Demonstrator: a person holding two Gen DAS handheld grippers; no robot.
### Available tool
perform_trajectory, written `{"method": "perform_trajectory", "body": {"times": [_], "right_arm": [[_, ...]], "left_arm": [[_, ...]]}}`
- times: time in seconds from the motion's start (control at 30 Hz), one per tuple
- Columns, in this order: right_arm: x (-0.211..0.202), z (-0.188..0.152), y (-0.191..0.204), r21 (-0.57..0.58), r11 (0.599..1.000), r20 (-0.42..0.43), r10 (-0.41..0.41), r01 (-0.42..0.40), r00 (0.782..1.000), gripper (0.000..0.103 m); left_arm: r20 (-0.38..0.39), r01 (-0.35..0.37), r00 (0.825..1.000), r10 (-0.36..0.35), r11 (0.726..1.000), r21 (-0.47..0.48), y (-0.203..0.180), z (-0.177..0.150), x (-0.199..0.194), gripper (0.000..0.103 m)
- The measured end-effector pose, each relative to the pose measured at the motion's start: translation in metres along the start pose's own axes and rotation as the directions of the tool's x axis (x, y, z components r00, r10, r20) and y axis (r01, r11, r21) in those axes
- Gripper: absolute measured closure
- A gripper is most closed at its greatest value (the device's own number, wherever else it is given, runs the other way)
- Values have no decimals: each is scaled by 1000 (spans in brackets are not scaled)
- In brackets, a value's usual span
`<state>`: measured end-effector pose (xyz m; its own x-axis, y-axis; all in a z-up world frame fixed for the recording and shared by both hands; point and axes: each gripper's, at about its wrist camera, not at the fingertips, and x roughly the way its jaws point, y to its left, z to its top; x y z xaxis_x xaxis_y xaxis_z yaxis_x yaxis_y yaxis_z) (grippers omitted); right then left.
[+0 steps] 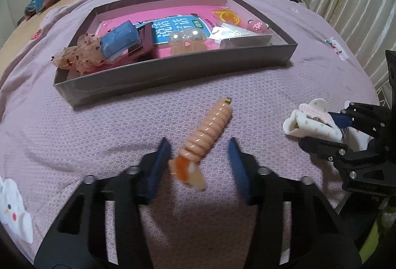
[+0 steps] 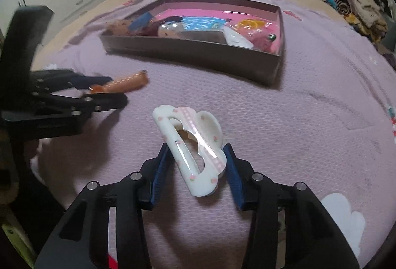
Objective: Organize jewelry
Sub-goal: 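Grasp the peach spiral hair tie with the left tool while the right grasps the white claw clip, then carry the peach hair tie and white claw clip into the tray, opening both tools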
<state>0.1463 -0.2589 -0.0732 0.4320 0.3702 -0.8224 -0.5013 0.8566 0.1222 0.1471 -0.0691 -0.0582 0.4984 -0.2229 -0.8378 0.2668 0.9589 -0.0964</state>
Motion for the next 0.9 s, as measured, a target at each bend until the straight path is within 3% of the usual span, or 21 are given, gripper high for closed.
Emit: {"method": "perform_trajectory", "body": {"times": [0.07, 0.33, 0.73, 0.9], "right_arm": [[-2, 0, 3, -4, 1000, 6, 13, -13, 1000, 61], [-27, 3, 12, 0, 1000, 81, 30, -30, 996, 61], [-60, 20, 6, 37, 998, 181, 42, -50, 983, 61], [-70, 34, -2, 55, 998, 224, 22, -35, 974, 61]], "left_arm": [[-1, 9, 1000, -9, 1000, -5, 1, -1, -1, 81], [16, 43, 999, -42, 998, -36, 4, -6, -15, 85], [170, 29, 985, -17, 997, -72, 19, 14, -81, 85], [198, 18, 980, -1, 996, -82, 28, 33, -91, 85]]}}
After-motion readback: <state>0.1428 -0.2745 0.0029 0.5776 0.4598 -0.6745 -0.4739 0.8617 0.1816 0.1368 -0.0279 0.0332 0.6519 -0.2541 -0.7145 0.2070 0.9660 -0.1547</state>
